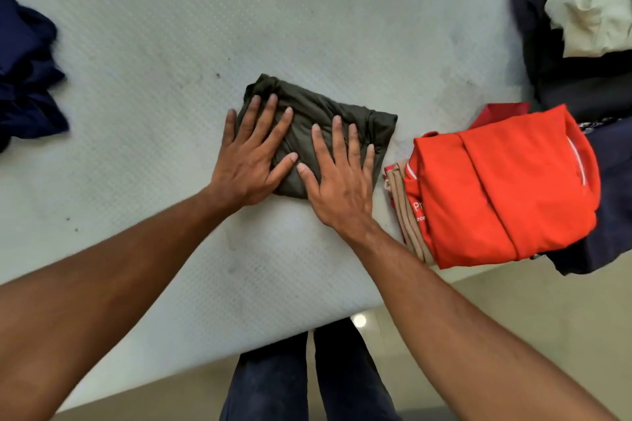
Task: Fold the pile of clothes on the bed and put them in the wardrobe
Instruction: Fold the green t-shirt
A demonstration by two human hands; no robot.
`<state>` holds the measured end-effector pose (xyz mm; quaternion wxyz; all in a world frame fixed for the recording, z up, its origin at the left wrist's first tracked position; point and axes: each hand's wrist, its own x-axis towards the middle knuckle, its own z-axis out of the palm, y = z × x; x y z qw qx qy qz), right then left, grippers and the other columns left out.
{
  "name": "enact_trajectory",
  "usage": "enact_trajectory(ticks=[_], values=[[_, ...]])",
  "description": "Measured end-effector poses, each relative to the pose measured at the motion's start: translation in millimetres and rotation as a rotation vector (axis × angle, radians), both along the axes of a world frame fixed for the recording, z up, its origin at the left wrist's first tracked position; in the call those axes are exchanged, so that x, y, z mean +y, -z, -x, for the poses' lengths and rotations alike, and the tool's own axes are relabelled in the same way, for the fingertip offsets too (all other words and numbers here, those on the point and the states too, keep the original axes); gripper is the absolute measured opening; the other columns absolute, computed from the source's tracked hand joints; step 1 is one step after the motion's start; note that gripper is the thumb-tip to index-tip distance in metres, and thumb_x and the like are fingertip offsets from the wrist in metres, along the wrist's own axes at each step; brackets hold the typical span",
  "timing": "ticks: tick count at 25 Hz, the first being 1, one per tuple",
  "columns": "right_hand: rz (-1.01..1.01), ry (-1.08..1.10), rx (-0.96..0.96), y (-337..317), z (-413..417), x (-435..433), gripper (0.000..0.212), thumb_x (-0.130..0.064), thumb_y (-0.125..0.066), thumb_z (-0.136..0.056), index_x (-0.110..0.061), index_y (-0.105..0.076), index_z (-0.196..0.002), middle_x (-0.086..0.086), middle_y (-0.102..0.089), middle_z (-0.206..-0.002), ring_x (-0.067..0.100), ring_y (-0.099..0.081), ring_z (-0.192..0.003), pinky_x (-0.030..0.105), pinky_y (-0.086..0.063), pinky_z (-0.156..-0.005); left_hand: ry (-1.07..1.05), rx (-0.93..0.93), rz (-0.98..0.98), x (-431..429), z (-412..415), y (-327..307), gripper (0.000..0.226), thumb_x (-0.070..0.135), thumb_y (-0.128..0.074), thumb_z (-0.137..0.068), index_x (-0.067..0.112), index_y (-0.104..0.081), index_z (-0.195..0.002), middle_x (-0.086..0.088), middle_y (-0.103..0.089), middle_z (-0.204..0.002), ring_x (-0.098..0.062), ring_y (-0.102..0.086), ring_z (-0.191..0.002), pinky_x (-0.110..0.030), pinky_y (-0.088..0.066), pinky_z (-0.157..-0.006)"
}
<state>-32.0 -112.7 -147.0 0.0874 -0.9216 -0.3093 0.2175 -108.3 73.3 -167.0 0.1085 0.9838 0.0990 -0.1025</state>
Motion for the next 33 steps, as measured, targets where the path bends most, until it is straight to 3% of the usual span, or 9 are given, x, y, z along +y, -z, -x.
enact_trajectory(ticks=[5,9,14,17,19,22,24,26,33], values=[[-0.143,-0.046,-0.055,-24.4,0.9,-18.1,0.081,-0.060,-0.055,-0.093,-0.024,-0.029,-0.161,0.010,-0.008,-0.171,0.028,-0.002,-0.159,0.055,-0.005,-0.126,0.087,-0.203,0.056,-0.8,5.4,-23.7,0.082,0.066,-0.043,-0.096,0.017,-0.026,-0.159,-0.014,-0.014,-0.167,-0.031,-0.009,-0.155,-0.062,-0.011,-0.121],[0.015,-0.174,-0.034,-34.2,19.5,-29.7,0.098,-0.037,-0.071,-0.081,-0.022,-0.019,-0.163,0.012,-0.003,-0.172,0.030,-0.002,-0.158,0.052,-0.011,-0.127,0.241,-0.021,0.066,0.0,16.6,-29.4,0.094,0.066,-0.056,-0.083,0.026,-0.021,-0.160,-0.011,-0.008,-0.168,-0.028,-0.005,-0.156,-0.054,-0.015,-0.123],[0.063,-0.127,-0.047,-25.7,15.0,-17.6,0.091,-0.021,-0.071,-0.077,-0.022,-0.032,-0.159,0.014,-0.025,-0.166,0.034,-0.028,-0.152,0.052,-0.033,-0.120,0.153,0.039,0.017,-14.8,8.8,-30.4,0.077,0.029,-0.055,-0.081,0.020,-0.036,-0.154,-0.019,-0.025,-0.162,-0.039,-0.026,-0.148,-0.060,-0.030,-0.115],[-0.012,-0.079,-0.017,-45.5,-14.6,-5.3,0.069,-0.009,-0.066,-0.079,-0.021,-0.054,-0.145,0.010,-0.054,-0.148,0.033,-0.056,-0.130,0.046,-0.053,-0.100,0.098,-0.019,0.100,-11.8,-7.4,-41.5,0.063,0.010,-0.056,-0.078,0.013,-0.056,-0.140,-0.022,-0.049,-0.147,-0.044,-0.051,-0.130,-0.058,-0.049,-0.098],[0.045,-0.074,0.131,-68.8,-46.6,8.1,0.058,-0.013,-0.060,-0.083,-0.029,-0.059,-0.138,0.002,-0.063,-0.135,0.030,-0.061,-0.120,0.041,-0.051,-0.095,0.059,-0.063,0.244,0.4,-19.4,-59.9,0.054,0.013,-0.048,-0.076,0.014,-0.067,-0.128,-0.013,-0.066,-0.128,-0.036,-0.064,-0.112,-0.045,-0.056,-0.083],[0.176,-0.125,0.440,-99.2,-97.0,27.1,0.040,-0.016,-0.061,-0.085,-0.037,-0.067,-0.119,0.002,-0.070,-0.117,0.028,-0.065,-0.110,0.032,-0.051,-0.082,-0.077,-0.010,0.447,15.5,-33.1,-95.9,0.035,0.019,-0.047,-0.077,0.022,-0.072,-0.102,-0.002,-0.070,-0.089,-0.026,-0.064,-0.080,-0.030,-0.043,-0.066],[0.173,-0.141,0.608,-120.0,-123.2,35.2,0.029,-0.016,-0.065,-0.086,-0.032,-0.070,-0.109,0.002,-0.071,-0.106,0.025,-0.067,-0.102,0.027,-0.047,-0.070,-0.236,-0.038,0.525,17.5,-39.0,-120.3,0.032,0.020,-0.047,-0.078,0.023,-0.072,-0.098,0.000,-0.068,-0.082,-0.022,-0.063,-0.076,-0.031,-0.044,-0.065],[0.116,-0.177,0.644,-141.7,-144.4,38.9,0.031,-0.014,-0.067,-0.085,-0.024,-0.074,-0.114,0.003,-0.073,-0.107,0.024,-0.066,-0.101,0.028,-0.049,-0.075,-0.347,-0.135,0.524,11.7,-46.6,-146.1,0.039,0.020,-0.045,-0.076,0.020,-0.074,-0.103,0.001,-0.071,-0.087,-0.020,-0.065,-0.081,-0.032,-0.049,-0.071],[-0.127,-0.300,0.438,-245.9,-209.8,-36.2,0.042,-0.008,-0.055,-0.083,-0.036,-0.075,-0.107,-0.003,-0.075,-0.096,0.022,-0.072,-0.089,0.038,-0.061,-0.072,-0.437,-0.576,0.515,-87.9,-89.6,-240.8,0.052,0.000,-0.044,-0.070,0.018,-0.072,-0.110,0.010,-0.070,-0.104,-0.011,-0.065,-0.099,-0.029,-0.053,-0.086]])
